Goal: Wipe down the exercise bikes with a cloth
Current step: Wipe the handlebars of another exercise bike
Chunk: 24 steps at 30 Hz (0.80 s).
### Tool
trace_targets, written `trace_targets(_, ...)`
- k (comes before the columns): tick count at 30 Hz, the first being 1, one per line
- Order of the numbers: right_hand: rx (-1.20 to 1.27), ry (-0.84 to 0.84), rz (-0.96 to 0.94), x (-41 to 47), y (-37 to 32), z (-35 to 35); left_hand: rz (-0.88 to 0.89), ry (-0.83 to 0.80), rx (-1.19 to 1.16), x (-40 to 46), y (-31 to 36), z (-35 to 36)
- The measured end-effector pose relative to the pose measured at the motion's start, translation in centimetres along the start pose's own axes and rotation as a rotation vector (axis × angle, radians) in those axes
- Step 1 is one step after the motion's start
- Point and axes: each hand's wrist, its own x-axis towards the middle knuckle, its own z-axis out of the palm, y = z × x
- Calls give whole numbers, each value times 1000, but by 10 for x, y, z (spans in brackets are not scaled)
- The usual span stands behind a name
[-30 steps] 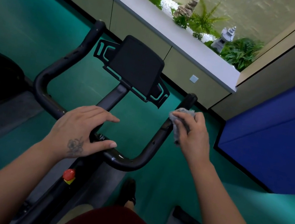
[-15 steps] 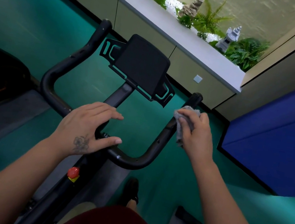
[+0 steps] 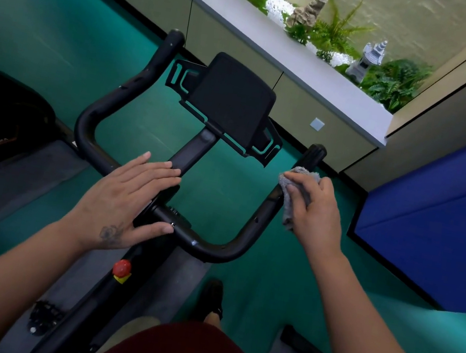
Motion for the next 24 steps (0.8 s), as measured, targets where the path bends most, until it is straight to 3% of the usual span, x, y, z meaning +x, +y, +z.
trace_targets(9, -180, -26, -52, 17, -3, -22, 12, 46, -22, -1, -4, 5)
trace_targets(19, -18, -16, 18, -8, -6, -2, 55, 21, -26, -2, -9, 3)
trace_targets(24, -177, -34, -48, 6, -4, -15, 48, 41, -32, -2, -8, 6)
